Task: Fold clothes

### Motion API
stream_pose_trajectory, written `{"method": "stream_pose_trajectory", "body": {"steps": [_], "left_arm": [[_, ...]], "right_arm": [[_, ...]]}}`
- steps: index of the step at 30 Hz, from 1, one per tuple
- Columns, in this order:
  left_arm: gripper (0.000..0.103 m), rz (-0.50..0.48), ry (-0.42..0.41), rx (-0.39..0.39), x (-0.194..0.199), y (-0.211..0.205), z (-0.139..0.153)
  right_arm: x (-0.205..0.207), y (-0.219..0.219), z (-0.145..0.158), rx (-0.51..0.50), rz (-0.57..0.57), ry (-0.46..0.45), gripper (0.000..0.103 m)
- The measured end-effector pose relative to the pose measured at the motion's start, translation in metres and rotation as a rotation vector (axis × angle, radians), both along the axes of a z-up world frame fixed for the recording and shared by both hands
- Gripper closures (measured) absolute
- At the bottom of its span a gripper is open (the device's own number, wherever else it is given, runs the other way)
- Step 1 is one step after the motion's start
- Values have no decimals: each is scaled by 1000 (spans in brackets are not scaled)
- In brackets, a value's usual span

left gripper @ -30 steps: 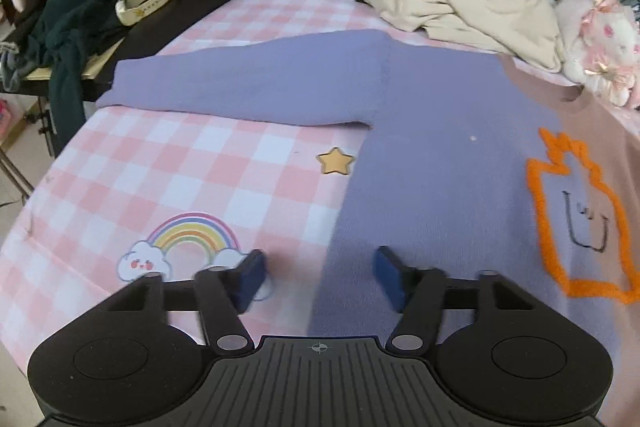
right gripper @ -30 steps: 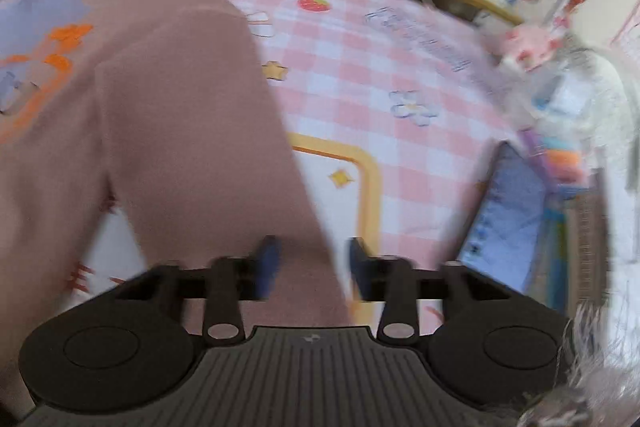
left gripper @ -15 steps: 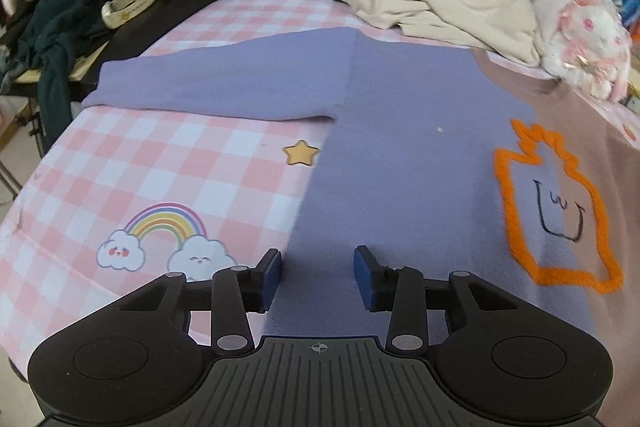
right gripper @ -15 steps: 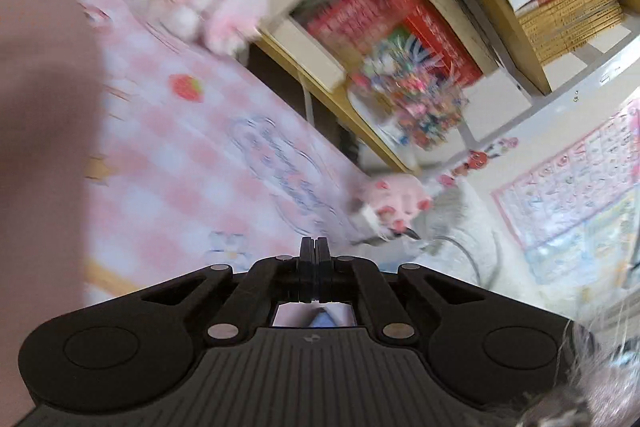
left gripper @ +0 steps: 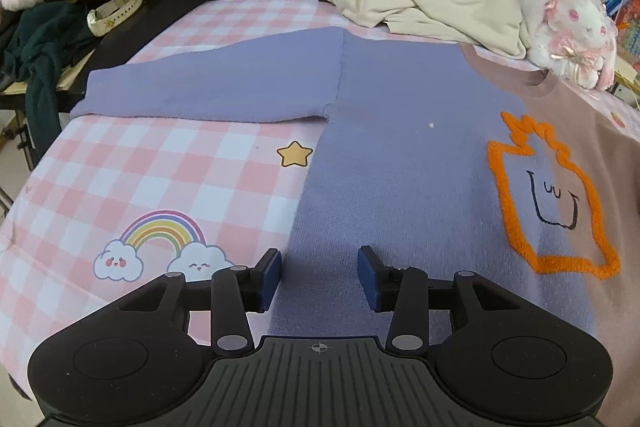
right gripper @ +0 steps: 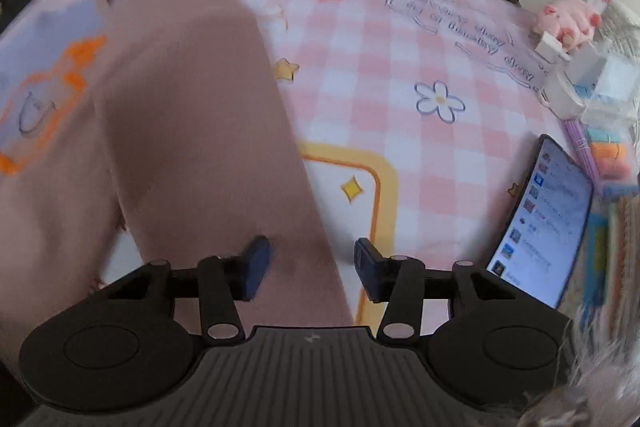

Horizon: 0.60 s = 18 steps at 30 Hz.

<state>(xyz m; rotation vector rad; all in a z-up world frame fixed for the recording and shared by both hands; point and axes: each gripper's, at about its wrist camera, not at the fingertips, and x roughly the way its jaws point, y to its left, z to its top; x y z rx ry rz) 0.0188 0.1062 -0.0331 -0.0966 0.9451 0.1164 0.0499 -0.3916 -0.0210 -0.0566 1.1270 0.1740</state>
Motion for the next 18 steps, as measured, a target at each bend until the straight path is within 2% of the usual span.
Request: {"method": "stream_pose_trajectory", "body": {"steps": [1,2,3,4,7,9,11,12,13,14,18], "left_arm": [[61,-3,-1,-1,0,0,0],[61,-6,-2,-1,0,1,0],[61,-8,-3,-1,0,1,0],[61,-10,-4,0,-1,1,0],[61,-5,-3,-1,-1,0,0],[61,0,-2,1,-1,-1,0],[61,-7,0,1,-3,-2,0],[60,-11,1,1,-3,-3,1],[58,-14,4,4,-4,-2,1],[53,-17,8,7,-4,-2,1],[51,-22,6,-13,-8,6,1]], "right_arm": [[0,1,0,9,1,4,73],[0,3,1,13,11,11,96],[1,7,2,8,36,24,96],[2,14,3,-42,62,19,96],[5,39,8,-422,142,-105,96],[15,42,12,-600,141,-190,96],[31,39,9,-706,116,-217,91],[34,39,9,-735,110,-230,68],[31,42,10,-728,110,-251,40],[28,46,12,-722,110,-272,35],[13,62,19,-675,106,-351,35]]}}
